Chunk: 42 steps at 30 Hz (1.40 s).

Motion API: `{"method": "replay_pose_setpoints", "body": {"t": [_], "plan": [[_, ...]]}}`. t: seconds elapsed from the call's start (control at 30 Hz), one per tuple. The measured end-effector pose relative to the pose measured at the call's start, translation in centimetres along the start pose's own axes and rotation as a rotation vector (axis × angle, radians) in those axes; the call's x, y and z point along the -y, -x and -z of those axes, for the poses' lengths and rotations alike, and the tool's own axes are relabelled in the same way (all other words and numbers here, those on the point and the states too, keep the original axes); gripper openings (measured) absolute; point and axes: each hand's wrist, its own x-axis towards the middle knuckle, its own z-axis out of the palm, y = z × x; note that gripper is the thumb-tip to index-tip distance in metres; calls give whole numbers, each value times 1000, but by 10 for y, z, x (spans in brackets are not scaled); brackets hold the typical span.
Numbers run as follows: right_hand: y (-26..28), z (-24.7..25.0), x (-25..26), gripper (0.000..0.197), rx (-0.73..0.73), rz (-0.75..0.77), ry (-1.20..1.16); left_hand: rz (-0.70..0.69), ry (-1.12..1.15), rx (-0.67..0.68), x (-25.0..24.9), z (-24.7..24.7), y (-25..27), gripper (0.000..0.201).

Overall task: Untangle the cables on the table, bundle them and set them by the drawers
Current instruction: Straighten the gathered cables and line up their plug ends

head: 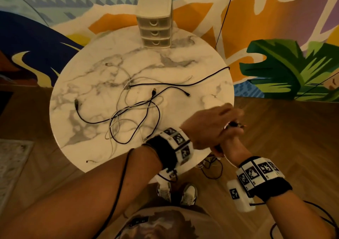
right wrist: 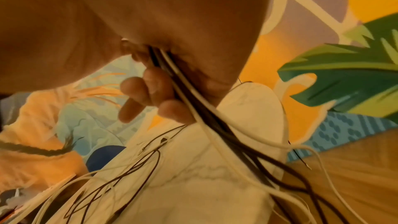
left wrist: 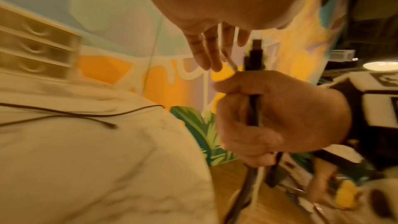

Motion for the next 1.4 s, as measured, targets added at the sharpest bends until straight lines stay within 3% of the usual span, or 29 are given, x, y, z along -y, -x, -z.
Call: {"method": "replay_pose_setpoints", "body": {"t": [0.1,0.17,0.23,0.27,0.33,0.43,0.53,0.63,0.8,0.9,0.97,1.1,1.27,1.4], "plan": [[-15,-6,-11,56,13,-46,-153,207,-197,113,41,11,41,42],[-21,-6,-20,50,52,-10,-196,324,-355,408,74,5,83,40],[-20,-9,-25,48,53,6,-190,351,-420,750,91,-6,124,47],[-20,-11,-25,46,51,5,-199,351,-432,846,94,-11,140,49],[-20,-15,-26,45,59,-5,-209,352,-446,898,94,-22,156,45],[-18,-19,-26,44,39,-32,-138,378,-393,751,92,-30,153,34],[-15,-30,-27,46,15,-67,-123,448,-246,432,80,-25,132,25],[-12,-46,-20,37,24,-43,-126,425,-124,162,53,-20,107,18],[-9,-51,0,32,-13,99,-58,414,-90,-44,34,-17,91,12],[-8,-50,1,32,-35,166,-51,544,-14,-178,33,-2,84,13],[-9,-50,1,33,-37,176,-47,600,134,-187,36,5,72,12],[-10,-50,0,33,-25,145,-71,618,342,-82,39,12,49,14],[-7,-46,10,34,-76,-74,-115,604,414,-27,32,8,40,6],[-4,-42,10,37,-101,-91,-61,640,497,10,28,8,33,11]]}}
